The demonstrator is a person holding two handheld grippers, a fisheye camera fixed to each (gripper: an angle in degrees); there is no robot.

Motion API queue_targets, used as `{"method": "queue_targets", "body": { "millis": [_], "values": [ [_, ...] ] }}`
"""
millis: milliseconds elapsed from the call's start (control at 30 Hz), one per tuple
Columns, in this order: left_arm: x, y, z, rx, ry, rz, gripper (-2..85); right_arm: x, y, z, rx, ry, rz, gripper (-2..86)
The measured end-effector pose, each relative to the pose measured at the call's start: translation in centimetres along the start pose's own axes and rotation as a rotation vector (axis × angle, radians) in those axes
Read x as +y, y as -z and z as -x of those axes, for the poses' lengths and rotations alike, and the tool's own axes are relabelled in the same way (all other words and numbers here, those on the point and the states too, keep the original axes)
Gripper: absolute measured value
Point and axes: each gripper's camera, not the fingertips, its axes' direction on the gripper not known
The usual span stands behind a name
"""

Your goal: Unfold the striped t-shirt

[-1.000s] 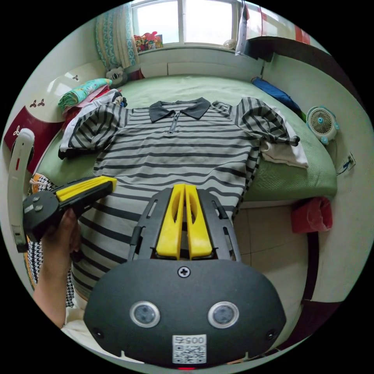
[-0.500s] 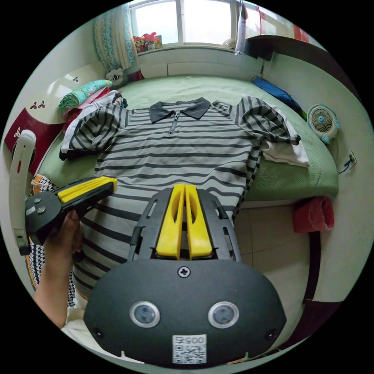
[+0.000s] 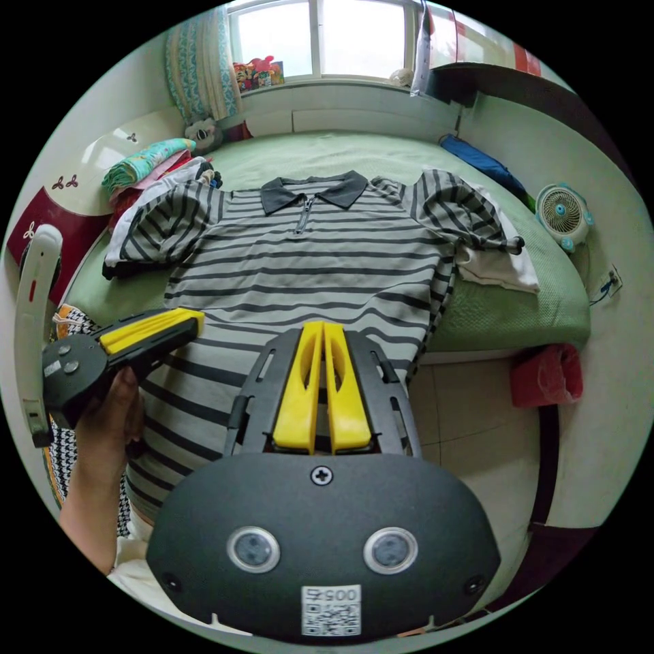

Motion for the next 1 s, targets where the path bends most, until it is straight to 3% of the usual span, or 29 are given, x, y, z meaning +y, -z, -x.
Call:
{"method": "queue_targets", "body": {
  "millis": [1000],
  "values": [
    [-0.21,-0.7,-0.83,-0.035,-0.013,0.001,-0.5,0.36,-0.37,-0.26,0.0,0.0,0.0,-1.3]
  ]
}}
